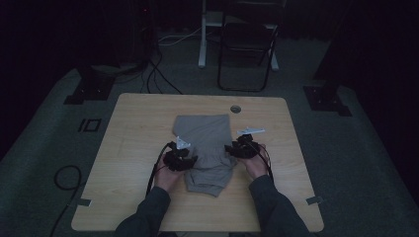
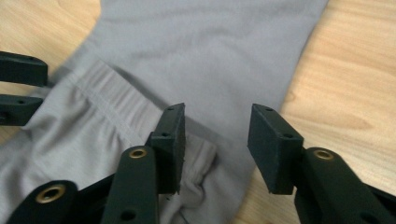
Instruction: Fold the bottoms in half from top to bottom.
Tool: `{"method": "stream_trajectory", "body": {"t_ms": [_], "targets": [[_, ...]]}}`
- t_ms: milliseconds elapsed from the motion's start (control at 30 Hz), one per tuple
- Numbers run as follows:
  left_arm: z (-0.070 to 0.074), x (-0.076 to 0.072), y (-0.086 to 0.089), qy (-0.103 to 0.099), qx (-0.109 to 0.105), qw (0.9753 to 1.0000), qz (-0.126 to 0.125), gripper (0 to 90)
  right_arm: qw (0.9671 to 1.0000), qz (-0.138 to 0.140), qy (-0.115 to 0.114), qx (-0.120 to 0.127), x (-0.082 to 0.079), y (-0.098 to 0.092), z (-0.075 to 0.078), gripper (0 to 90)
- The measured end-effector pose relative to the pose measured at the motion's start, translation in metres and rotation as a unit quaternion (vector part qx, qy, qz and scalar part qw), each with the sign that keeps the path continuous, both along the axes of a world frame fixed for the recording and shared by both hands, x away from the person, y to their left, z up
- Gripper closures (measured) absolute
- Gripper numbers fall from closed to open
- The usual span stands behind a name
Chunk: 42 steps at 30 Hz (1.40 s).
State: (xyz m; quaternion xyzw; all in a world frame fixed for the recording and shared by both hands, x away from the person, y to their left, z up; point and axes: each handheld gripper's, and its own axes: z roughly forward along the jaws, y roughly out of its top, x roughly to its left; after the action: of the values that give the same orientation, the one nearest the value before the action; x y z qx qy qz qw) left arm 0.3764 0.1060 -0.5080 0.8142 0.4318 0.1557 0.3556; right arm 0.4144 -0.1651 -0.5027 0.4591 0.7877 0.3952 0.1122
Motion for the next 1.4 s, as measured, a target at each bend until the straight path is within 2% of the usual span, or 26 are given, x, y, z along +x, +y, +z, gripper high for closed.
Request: {"method": "stream_trajectory", "body": {"t_ms": [67, 133, 200, 300, 467, 533, 633, 733, 967, 1033, 1067, 1167, 1233, 1267, 1333, 1400], "targets": [[0.003, 0.005, 0.0, -0.003, 0.0, 1.0, 0.005, 55.3, 0.9998, 0.015, 0.007, 0.014, 0.0, 0.003, 0.002, 52.2], [0.005, 0.011, -0.001, -0.003, -0.001, 1.0, 0.009, 55.3, 0.9997, 0.022, 0.012, 0.005, 0.001, 0.009, 0.0, 50.2], [0.006, 0.016, -0.002, -0.003, 0.0, 0.9999, 0.013, 55.3, 0.9992, 0.02, 0.033, -0.013, 0.006, 0.015, -0.007, 50.0], [0.008, 0.024, -0.006, -0.001, 0.002, 0.9999, 0.017, 55.4, 0.9976, 0.009, 0.065, -0.02, 0.011, 0.019, -0.018, 49.3], [0.007, 0.031, -0.007, 0.005, 0.003, 0.9997, 0.026, 55.5, 0.9962, 0.02, 0.084, -0.01, 0.012, 0.02, -0.02, 51.6], [0.004, 0.033, -0.007, 0.011, 0.006, 0.9995, 0.029, 56.1, 0.9954, 0.029, 0.091, -0.008, 0.012, 0.021, -0.021, 55.7], [0.001, 0.035, -0.005, 0.017, 0.013, 0.9992, 0.032, 56.4, 0.9959, 0.038, 0.082, -0.004, 0.011, 0.02, -0.019, 68.5], [0.001, 0.035, -0.004, 0.016, 0.011, 0.9992, 0.036, 56.4, 0.9968, 0.049, 0.063, -0.01, 0.007, 0.021, -0.015, 74.0], [-0.001, 0.047, 0.002, 0.02, 0.011, 0.9979, 0.061, 56.3, 0.9971, 0.073, 0.021, -0.008, -0.006, 0.021, -0.006, 75.7], [-0.002, 0.048, 0.002, 0.023, 0.014, 0.9977, 0.062, 56.0, 0.9966, 0.081, 0.014, -0.008, -0.008, 0.02, -0.005, 75.7], [-0.005, 0.053, 0.002, 0.027, 0.017, 0.9971, 0.069, 56.0, 0.9957, 0.092, -0.001, -0.01, -0.013, 0.02, -0.003, 75.8], [-0.012, 0.058, 0.0, 0.039, 0.024, 0.9963, 0.074, 55.7, 0.9944, 0.104, -0.015, -0.006, -0.018, 0.019, 0.0, 75.9], [-0.013, 0.058, -0.001, 0.041, 0.027, 0.9961, 0.072, 55.2, 0.9937, 0.11, -0.021, -0.003, -0.02, 0.018, 0.002, 76.0], [-0.017, 0.057, -0.006, 0.043, 0.035, 0.9965, 0.063, 54.1, 0.9923, 0.119, -0.032, 0.003, -0.023, 0.016, 0.005, 76.0], [-0.017, 0.055, -0.009, 0.04, 0.039, 0.997, 0.054, 53.1, 0.9917, 0.123, -0.037, 0.006, -0.026, 0.015, 0.006, 76.1], [-0.015, 0.05, -0.011, 0.038, 0.031, 0.9978, 0.044, 53.2, 0.991, 0.127, -0.04, 0.009, -0.028, 0.014, 0.008, 76.0]]}}
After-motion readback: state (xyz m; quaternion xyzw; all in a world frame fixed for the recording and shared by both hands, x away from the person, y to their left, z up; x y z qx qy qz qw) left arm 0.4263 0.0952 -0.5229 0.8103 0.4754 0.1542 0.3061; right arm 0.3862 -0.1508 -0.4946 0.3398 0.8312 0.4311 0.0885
